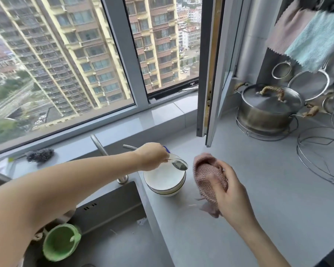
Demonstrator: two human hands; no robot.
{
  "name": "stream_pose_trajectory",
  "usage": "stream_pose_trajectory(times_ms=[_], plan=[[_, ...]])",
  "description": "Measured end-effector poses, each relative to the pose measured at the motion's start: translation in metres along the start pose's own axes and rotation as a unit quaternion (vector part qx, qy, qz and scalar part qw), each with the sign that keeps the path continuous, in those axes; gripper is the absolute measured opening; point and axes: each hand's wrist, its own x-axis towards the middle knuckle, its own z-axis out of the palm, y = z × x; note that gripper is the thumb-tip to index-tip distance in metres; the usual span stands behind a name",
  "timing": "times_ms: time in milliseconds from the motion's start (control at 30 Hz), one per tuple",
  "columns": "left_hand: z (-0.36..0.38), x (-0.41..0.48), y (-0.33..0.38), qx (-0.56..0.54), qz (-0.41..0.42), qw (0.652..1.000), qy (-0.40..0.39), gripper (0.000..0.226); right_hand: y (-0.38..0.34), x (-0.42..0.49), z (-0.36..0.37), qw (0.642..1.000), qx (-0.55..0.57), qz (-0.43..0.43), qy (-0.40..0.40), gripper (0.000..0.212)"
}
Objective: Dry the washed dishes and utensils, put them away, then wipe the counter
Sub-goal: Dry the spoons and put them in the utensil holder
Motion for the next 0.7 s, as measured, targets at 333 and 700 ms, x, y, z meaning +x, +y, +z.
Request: stream_pose_trajectory(times_ms=[333,700], plan=[[-0.06,-0.116,0.035,-0.621,-0.142,0.768,0.068,0.028,-0.075,0.035,0.054,0.979,0.116,-0.161,-0.034,0.028],[-0.047,-0.242,0.017,-0.791,-0.323,0.469,0.225,0.027,-0.163,0.031,0.111,0.966,0.195,-0.109,0.127,0.026]])
